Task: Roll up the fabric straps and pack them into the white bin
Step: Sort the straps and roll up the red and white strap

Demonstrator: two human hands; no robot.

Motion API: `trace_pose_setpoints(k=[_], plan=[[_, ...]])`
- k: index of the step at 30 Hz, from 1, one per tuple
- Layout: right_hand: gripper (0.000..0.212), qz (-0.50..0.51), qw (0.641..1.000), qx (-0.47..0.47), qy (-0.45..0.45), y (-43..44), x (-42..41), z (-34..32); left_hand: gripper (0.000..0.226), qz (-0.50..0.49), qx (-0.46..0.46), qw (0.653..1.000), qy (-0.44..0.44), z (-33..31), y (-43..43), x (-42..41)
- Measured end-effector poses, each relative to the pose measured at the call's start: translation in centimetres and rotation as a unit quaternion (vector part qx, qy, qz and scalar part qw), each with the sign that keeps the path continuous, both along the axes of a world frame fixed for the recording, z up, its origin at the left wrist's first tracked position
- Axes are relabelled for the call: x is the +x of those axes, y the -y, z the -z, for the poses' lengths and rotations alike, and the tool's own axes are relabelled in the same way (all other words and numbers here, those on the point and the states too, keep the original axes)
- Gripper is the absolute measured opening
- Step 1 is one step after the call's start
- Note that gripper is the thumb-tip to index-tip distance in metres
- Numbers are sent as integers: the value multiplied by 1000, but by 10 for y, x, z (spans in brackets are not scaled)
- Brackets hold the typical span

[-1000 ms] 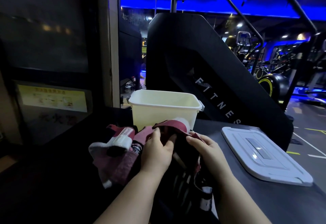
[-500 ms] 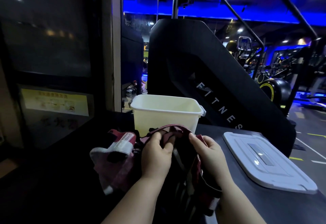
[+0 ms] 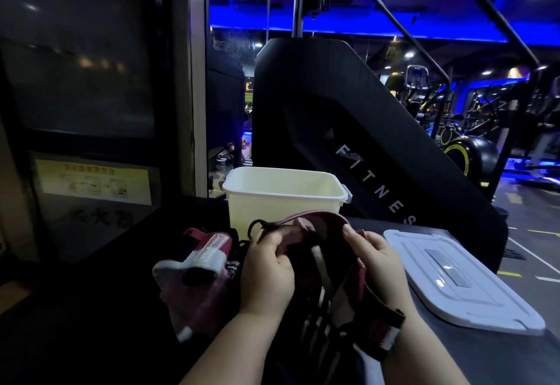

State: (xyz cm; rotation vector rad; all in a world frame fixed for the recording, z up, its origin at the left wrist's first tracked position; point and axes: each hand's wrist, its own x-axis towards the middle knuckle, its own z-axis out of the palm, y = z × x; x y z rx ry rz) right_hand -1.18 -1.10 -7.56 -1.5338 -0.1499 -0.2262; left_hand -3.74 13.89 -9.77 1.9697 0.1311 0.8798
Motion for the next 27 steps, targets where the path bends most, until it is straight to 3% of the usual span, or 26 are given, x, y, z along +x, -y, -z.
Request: trace_pose_setpoints(k=[3, 9, 15, 18, 22, 24, 27], plan=[[56, -5, 1000, 11, -3, 8, 2, -1, 57, -1, 5, 1000, 0, 2, -4, 2], [31, 76, 996, -36, 11, 11, 5, -1, 41, -32, -4, 999, -13, 5, -3, 2], [31, 142, 990, 13, 17, 33, 3, -12, 37, -38, -20, 999, -13, 8, -11, 5], [36, 141, 988, 57, 20, 44, 0, -21, 26, -41, 49, 998, -28, 17, -14, 5], [28, 124, 988, 88, 21, 57, -10, -34, 65, -45, 149, 986, -64, 17, -8, -2], [22, 100, 991, 87, 27, 60, -16, -43, 82, -34, 124, 990, -57, 10, -4, -7], [19, 51, 997, 32, 41, 62, -30, -58, 80, -9, 81, 997, -10, -7, 4, -19]])
